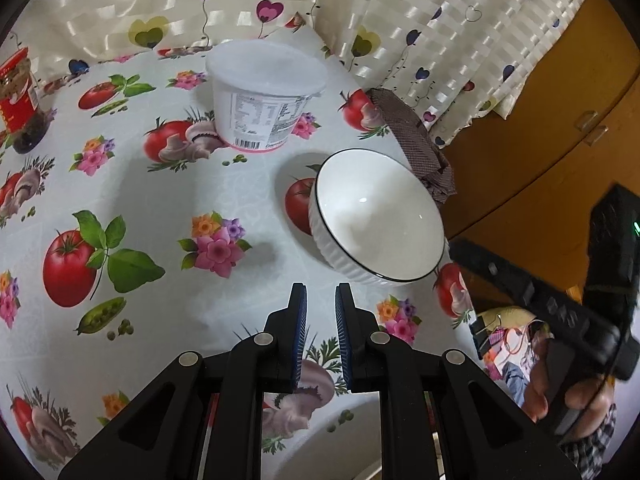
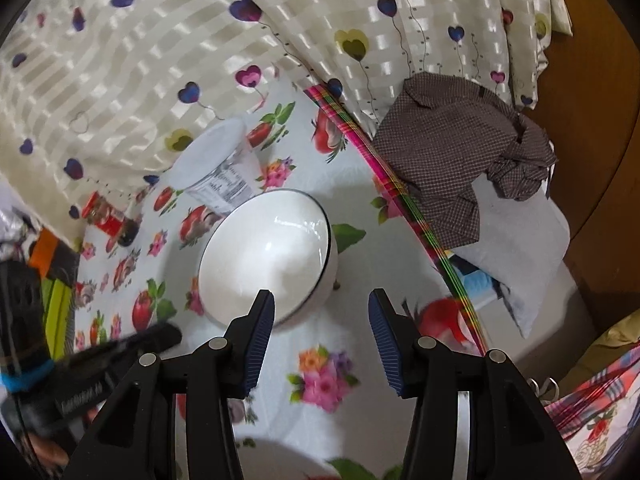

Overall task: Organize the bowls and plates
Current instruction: 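Move both grippers to the second white ribbed bowl, then close both grippers on the second white bowl rim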

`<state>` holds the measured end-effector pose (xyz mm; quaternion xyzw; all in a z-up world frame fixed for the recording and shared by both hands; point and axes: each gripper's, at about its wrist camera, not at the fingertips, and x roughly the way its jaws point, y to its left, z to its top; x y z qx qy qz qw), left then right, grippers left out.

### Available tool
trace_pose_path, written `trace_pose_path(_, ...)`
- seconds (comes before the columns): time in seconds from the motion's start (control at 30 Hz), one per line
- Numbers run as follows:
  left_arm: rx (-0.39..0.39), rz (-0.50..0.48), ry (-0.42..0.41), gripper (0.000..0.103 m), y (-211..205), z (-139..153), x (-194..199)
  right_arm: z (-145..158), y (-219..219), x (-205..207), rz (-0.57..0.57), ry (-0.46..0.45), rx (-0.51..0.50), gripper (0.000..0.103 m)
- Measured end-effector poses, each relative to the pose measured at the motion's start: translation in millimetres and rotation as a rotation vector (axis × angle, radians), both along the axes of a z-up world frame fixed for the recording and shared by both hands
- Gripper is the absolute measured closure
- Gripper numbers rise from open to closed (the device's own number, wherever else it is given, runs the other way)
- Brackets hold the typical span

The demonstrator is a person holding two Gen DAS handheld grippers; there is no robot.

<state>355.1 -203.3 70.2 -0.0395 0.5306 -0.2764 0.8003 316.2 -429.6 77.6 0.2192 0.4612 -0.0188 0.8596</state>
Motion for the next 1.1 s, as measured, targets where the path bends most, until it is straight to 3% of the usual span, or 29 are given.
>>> trace_pose_path(0.27,0.006,0.011,0.011,0.088,7.3,-5.7,2.7,-14.6,13.3,31.9,0.015,0.06,-0.044,0.054)
trace_pose_path(0.43,0.009,0.01,0.02,0.088,8.4,-8.7,1.0,-25.7,17.9,39.3,0.002,0.112,-0.021,0.056)
trace_pose_path(0.5,0.011,0.01,0.02,0.088,8.0,-9.2,1.4,-28.3,20.0,39.7,-0.001,0.116,-0.028,0.068)
trace_pose_path(0.8,0.0,0.013,0.023,0.088,3.4,-9.2,2.3,-31.2,22.1,36.1,0.017,0.134,-0.064,0.087)
trace_pose_path(1.1,0.007,0.052,0.026,0.087,13.4,-11.6,-0.9,-30.8,25.5,17.0,0.054,0.149,-0.029,0.089)
